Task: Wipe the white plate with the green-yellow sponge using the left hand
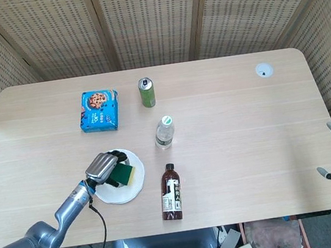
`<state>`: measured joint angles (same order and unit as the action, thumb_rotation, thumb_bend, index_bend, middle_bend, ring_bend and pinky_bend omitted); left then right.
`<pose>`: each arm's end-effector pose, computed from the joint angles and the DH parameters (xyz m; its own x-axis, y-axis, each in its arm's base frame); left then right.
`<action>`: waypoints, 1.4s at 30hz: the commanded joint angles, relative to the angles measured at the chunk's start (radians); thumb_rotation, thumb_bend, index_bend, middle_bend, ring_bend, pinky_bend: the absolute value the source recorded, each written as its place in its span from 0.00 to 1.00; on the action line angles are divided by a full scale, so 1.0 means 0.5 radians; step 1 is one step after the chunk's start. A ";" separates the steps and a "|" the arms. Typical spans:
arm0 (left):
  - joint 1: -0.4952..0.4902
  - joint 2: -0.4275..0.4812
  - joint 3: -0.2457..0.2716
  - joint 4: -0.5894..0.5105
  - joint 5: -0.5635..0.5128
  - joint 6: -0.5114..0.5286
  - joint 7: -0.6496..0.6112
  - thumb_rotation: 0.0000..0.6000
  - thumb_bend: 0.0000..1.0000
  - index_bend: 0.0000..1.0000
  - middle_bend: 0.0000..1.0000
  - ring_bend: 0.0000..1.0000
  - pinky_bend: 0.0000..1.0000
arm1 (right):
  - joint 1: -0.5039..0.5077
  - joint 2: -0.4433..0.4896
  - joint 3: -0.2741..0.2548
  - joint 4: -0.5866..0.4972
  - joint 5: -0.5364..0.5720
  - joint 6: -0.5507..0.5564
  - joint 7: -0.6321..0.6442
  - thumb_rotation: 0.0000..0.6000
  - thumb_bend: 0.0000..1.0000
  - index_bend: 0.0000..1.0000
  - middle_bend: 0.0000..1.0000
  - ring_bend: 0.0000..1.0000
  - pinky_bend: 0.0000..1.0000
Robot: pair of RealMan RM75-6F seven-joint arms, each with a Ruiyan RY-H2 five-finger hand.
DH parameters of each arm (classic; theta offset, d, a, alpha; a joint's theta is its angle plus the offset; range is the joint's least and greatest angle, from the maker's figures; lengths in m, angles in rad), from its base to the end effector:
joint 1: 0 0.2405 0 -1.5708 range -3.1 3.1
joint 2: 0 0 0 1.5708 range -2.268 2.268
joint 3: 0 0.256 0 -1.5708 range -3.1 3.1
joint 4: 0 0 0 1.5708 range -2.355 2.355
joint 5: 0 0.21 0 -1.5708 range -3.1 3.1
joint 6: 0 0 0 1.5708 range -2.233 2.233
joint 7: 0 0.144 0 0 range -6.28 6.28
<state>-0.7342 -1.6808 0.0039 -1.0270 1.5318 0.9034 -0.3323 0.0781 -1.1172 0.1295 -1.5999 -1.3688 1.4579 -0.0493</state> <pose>-0.2101 0.3405 -0.0576 0.3822 0.4297 0.8181 0.8702 -0.4653 -0.1621 -0.3265 -0.1944 0.1763 0.4333 0.0430 0.9002 -0.8962 0.1264 0.4253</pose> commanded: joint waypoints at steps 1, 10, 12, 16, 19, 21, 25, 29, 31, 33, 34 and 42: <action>-0.015 -0.017 0.026 0.047 -0.017 -0.080 0.087 1.00 0.12 0.52 0.37 0.28 0.38 | -0.001 0.000 0.001 -0.001 0.002 0.001 -0.002 1.00 0.00 0.00 0.00 0.00 0.00; -0.038 -0.074 0.058 0.102 -0.080 -0.256 0.375 1.00 0.12 0.52 0.37 0.28 0.38 | 0.001 0.000 0.008 0.002 0.018 -0.005 0.003 1.00 0.00 0.00 0.00 0.00 0.00; -0.043 -0.067 0.051 0.085 -0.095 -0.272 0.414 1.00 0.12 0.52 0.37 0.28 0.38 | 0.001 0.001 0.008 0.001 0.018 -0.005 0.006 1.00 0.00 0.00 0.00 0.00 0.00; -0.054 0.013 0.001 -0.028 -0.116 -0.224 0.489 1.00 0.12 0.52 0.37 0.28 0.38 | -0.002 0.006 0.010 -0.003 0.018 0.001 0.017 1.00 0.00 0.00 0.00 0.00 0.00; -0.057 0.098 -0.017 -0.124 -0.121 -0.197 0.549 1.00 0.12 0.52 0.37 0.28 0.38 | -0.002 0.007 0.010 -0.005 0.017 0.001 0.019 1.00 0.00 0.00 0.00 0.00 0.00; -0.058 0.144 -0.013 -0.167 -0.120 -0.195 0.602 1.00 0.12 0.52 0.37 0.28 0.38 | -0.002 0.008 0.008 -0.007 0.015 -0.001 0.018 1.00 0.00 0.00 0.00 0.00 0.00; -0.054 0.201 0.000 -0.219 -0.146 -0.226 0.663 1.00 0.12 0.52 0.37 0.28 0.38 | -0.003 0.008 0.006 -0.009 0.011 0.002 0.017 1.00 0.00 0.00 0.00 0.00 0.00; -0.041 0.186 0.035 -0.171 -0.172 -0.281 0.704 1.00 0.12 0.52 0.37 0.28 0.38 | -0.003 0.005 0.005 -0.011 0.010 0.003 0.009 1.00 0.00 0.00 0.00 0.00 0.00; -0.034 0.161 0.042 -0.140 -0.169 -0.278 0.700 1.00 0.12 0.52 0.37 0.28 0.38 | -0.002 0.004 0.006 -0.011 0.012 0.003 0.007 1.00 0.00 0.00 0.00 0.00 0.00; -0.026 0.132 0.048 -0.105 -0.156 -0.258 0.693 1.00 0.12 0.52 0.37 0.28 0.36 | -0.002 0.003 0.007 -0.011 0.014 0.001 0.006 1.00 0.00 0.00 0.00 0.00 0.00; -0.022 0.115 0.051 -0.085 -0.148 -0.249 0.685 1.00 0.12 0.53 0.37 0.28 0.34 | -0.001 0.003 0.007 -0.010 0.015 0.000 0.006 1.00 0.00 0.00 0.00 0.00 0.00; -0.001 0.000 0.035 0.026 -0.092 -0.121 0.659 1.00 0.12 0.54 0.16 0.07 0.04 | 0.002 0.000 0.008 -0.005 0.020 -0.008 0.003 1.00 0.00 0.00 0.00 0.00 0.00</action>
<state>-0.7389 -1.6672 0.0270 -1.0253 1.4793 0.8258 -0.0012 0.0794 -1.1172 0.1333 -1.6026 -1.3589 1.4541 -0.0477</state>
